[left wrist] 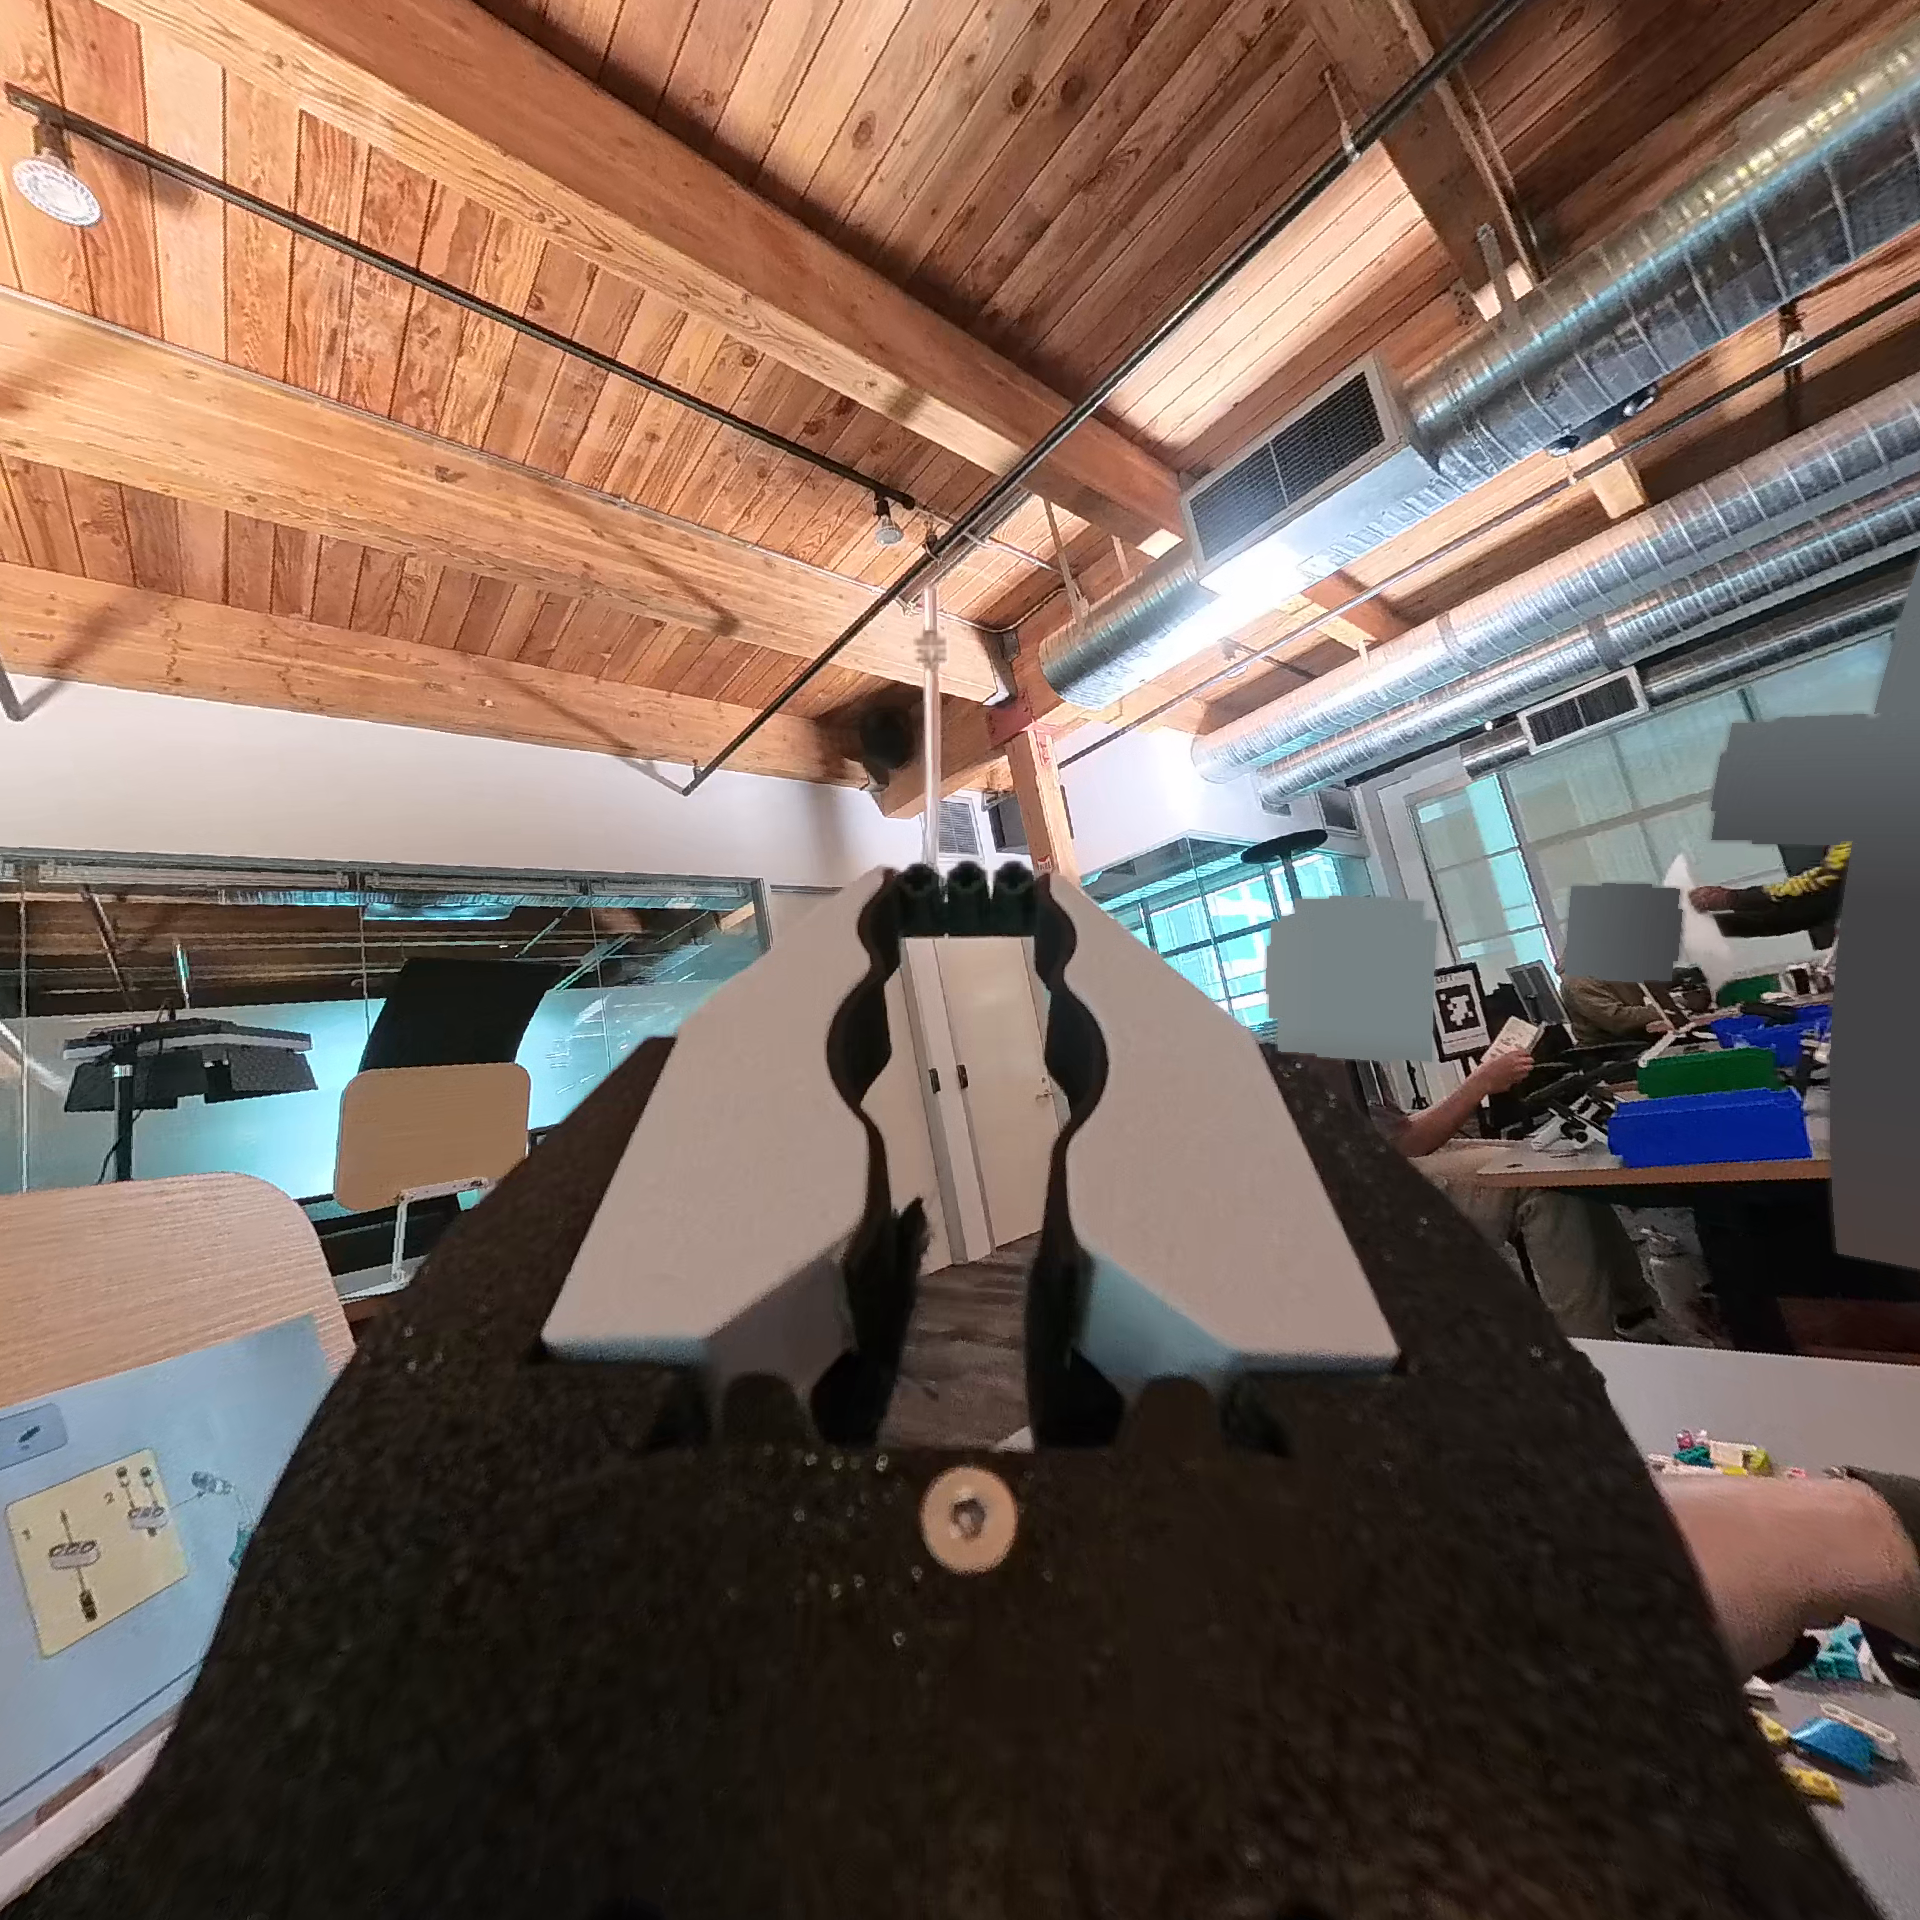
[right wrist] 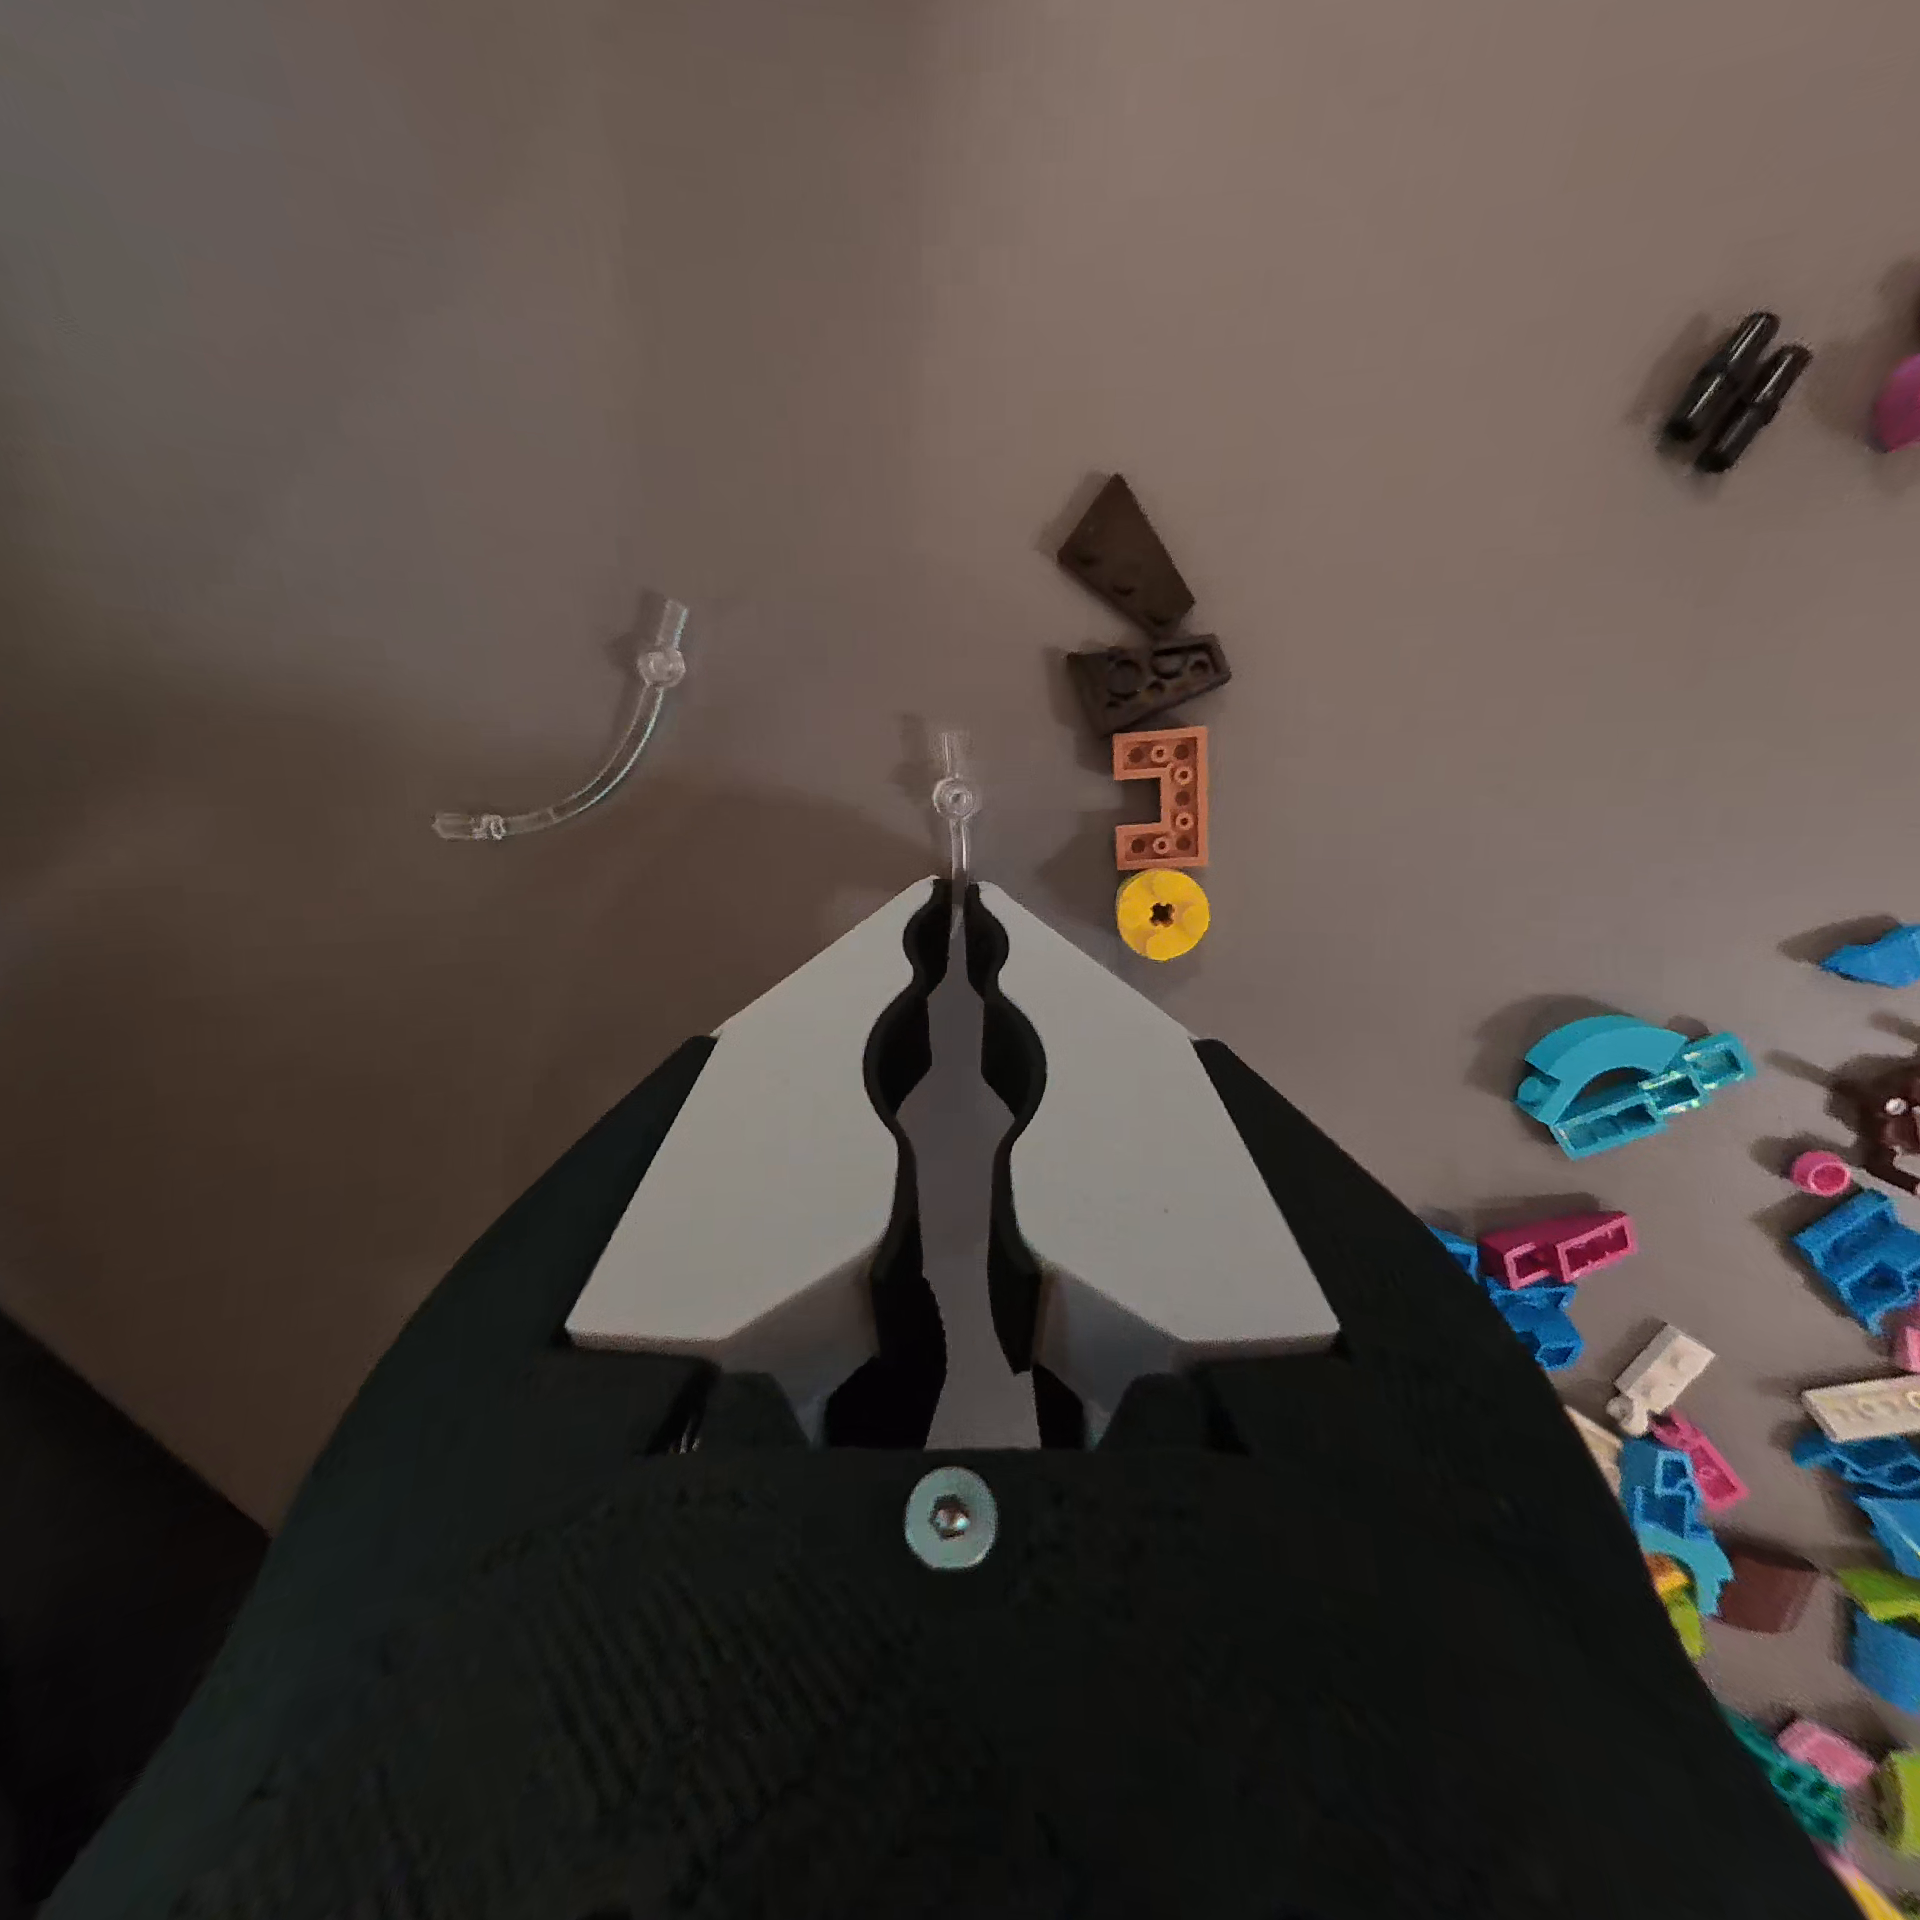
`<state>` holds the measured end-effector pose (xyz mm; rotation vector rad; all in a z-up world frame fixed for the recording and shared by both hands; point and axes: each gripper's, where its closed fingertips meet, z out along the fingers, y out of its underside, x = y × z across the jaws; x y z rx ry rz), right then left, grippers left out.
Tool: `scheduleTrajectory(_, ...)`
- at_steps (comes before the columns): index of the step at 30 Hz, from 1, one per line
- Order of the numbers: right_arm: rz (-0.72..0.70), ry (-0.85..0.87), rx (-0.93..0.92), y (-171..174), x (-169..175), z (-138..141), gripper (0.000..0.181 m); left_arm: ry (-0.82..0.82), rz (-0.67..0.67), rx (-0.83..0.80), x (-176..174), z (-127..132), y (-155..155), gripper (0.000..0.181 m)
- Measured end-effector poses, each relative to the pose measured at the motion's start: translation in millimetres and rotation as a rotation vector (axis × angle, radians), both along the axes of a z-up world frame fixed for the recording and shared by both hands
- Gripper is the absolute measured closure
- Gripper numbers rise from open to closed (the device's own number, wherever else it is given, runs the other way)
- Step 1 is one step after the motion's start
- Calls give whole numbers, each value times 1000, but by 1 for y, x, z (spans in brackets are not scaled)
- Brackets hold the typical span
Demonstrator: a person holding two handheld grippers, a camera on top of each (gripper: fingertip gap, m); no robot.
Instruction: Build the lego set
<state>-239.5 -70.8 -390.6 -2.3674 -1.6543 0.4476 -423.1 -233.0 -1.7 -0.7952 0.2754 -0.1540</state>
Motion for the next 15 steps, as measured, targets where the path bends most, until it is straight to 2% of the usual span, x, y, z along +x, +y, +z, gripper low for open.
scheduleTrajectory(3, -13, 153, 14, 5, -13, 23, 181, 27, -10, -3, 5, -1, 2, 159)
scheduleTrajectory(6, -23, 424, 120, 17, -38, 80, 181, 66, -8, 2, 11, -3, 8, 158)
scheduleTrajectory(8, -9, 662, 239, 19, -58, 140, 181, 124, 15, 10, 20, -6, 15, 159)
scheduleTrajectory(10, 25, 916, 407, 11, -71, 212, 181, 183, 42, 0, 30, -10, 25, 159)
scheduleTrajectory(13, 61, 1282, 655, -20, -69, 317, 181, 241, 58, -6, 49, -13, 39, 158)
scheduleTrajectory(15, 78, 1491, 751, -47, -60, 366, 181, 287, 65, 14, 66, -14, 44, 158)
